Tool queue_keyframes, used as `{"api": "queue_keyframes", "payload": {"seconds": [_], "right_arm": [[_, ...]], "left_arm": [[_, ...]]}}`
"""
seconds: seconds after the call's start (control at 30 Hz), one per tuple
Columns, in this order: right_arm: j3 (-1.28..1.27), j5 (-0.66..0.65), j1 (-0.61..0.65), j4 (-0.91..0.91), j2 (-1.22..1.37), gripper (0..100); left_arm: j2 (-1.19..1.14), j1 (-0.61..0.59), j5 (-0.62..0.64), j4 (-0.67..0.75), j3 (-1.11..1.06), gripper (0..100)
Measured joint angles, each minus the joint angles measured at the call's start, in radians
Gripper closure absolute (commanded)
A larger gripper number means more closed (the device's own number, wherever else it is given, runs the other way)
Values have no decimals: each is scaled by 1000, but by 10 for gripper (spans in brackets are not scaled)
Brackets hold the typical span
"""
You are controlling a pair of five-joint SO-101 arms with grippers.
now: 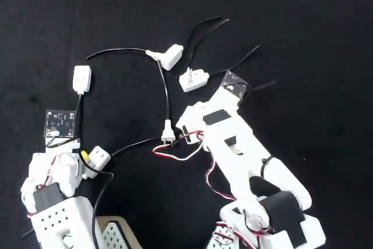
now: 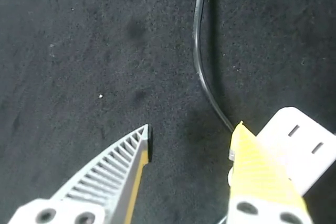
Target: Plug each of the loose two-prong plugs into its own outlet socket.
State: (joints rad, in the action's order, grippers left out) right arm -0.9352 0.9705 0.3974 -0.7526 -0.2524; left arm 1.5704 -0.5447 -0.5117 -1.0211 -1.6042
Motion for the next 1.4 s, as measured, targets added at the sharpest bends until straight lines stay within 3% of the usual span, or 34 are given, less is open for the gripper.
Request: {"api": "queue_keyframes", "payload": {"seconds": [0.27, 0.67, 1.07, 1.2, 1.4], "right_arm": [[0, -63, -2, -29, 0, 988], [204, -210, 3, -356, 2, 987], [213, -247, 68, -374, 5, 986], [213, -204, 68, -351, 5, 984], [149, -190, 68, -244, 5, 800]], "left_arm": [[5, 17, -41, 0, -9, 751], [5, 17, -41, 0, -9, 751], [5, 17, -41, 0, -9, 751], [5, 17, -41, 0, -9, 751], [5, 17, -41, 0, -9, 751]]}}
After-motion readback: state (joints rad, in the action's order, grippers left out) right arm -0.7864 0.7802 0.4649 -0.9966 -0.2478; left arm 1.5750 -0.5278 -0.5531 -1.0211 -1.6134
